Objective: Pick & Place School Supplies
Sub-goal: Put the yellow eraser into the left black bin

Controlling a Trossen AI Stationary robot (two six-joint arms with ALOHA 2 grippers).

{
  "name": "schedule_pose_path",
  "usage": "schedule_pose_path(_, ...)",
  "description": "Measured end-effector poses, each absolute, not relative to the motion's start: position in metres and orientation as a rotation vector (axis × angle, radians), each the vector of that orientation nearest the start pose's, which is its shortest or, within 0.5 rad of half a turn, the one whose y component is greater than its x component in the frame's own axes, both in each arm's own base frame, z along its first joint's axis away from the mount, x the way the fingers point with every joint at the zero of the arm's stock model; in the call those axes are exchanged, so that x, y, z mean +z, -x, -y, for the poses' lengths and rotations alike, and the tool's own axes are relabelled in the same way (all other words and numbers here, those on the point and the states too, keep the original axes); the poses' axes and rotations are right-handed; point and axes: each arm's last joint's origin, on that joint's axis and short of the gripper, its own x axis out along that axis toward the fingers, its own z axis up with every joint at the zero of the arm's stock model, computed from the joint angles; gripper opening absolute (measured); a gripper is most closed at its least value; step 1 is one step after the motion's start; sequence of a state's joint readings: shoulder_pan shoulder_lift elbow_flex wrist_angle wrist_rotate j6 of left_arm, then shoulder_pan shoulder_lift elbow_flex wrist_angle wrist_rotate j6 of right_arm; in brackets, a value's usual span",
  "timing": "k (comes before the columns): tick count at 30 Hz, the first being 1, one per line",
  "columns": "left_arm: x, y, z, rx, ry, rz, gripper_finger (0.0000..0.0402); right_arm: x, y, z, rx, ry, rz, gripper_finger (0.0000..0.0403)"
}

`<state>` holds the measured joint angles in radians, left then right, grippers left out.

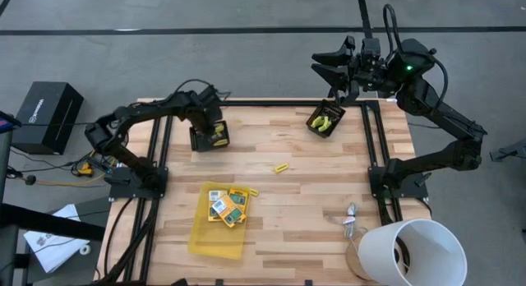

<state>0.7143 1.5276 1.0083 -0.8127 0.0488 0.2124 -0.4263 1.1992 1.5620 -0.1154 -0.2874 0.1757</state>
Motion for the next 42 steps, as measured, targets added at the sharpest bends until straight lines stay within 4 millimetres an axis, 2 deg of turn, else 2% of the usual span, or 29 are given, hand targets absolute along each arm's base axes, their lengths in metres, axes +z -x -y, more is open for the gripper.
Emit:
schedule_pose_path(4,0.173,-0.190,-0.167,0.390,0.395,-1.385,0.0022,0.516,-0.208,0.085,-0.117,-0.088,0.243,0.0135)
schedule_pose_path(7,0.158,-0.184,-0.161,0.385,0.417,-1.401,0.0031,0.516,-0.208,0.086,-0.120,-0.088,0.243,0.0135)
schedule_pose_path(13,0.154,-0.182,-0.158,0.414,0.457,-1.399,0.0101,0.516,-0.206,0.090,-0.139,-0.086,0.244,0.0135)
schedule_pose_path(17,0.163,-0.179,-0.159,0.455,0.425,-1.370,0.0144,0.516,-0.206,0.090,-0.140,-0.086,0.244,0.0134)
schedule_pose_path(21,0.182,-0.175,-0.156,0.490,0.380,-1.298,0.0171,0.516,-0.206,0.090,-0.138,-0.086,0.244,0.0134)
schedule_pose_path(28,0.232,-0.169,-0.145,0.538,0.429,-1.040,0.0174,0.518,-0.205,0.090,-0.138,-0.075,0.264,0.0135)
schedule_pose_path(32,0.271,-0.184,-0.133,0.422,0.441,-0.879,0.0158,0.524,-0.204,0.089,-0.133,-0.042,0.328,0.0135)
schedule_pose_path(35,0.294,-0.209,-0.119,0.339,0.426,-0.828,0.0145,0.526,-0.202,0.088,-0.132,-0.030,0.345,0.0137)
schedule_pose_path(38,0.301,-0.243,-0.105,0.267,0.441,-0.817,0.0138,0.525,-0.202,0.088,-0.133,-0.033,0.335,0.0138)
schedule_pose_path(42,0.292,-0.298,-0.086,0.188,0.488,-0.778,0.0137,0.524,-0.203,0.088,-0.134,-0.034,0.327,0.0137)
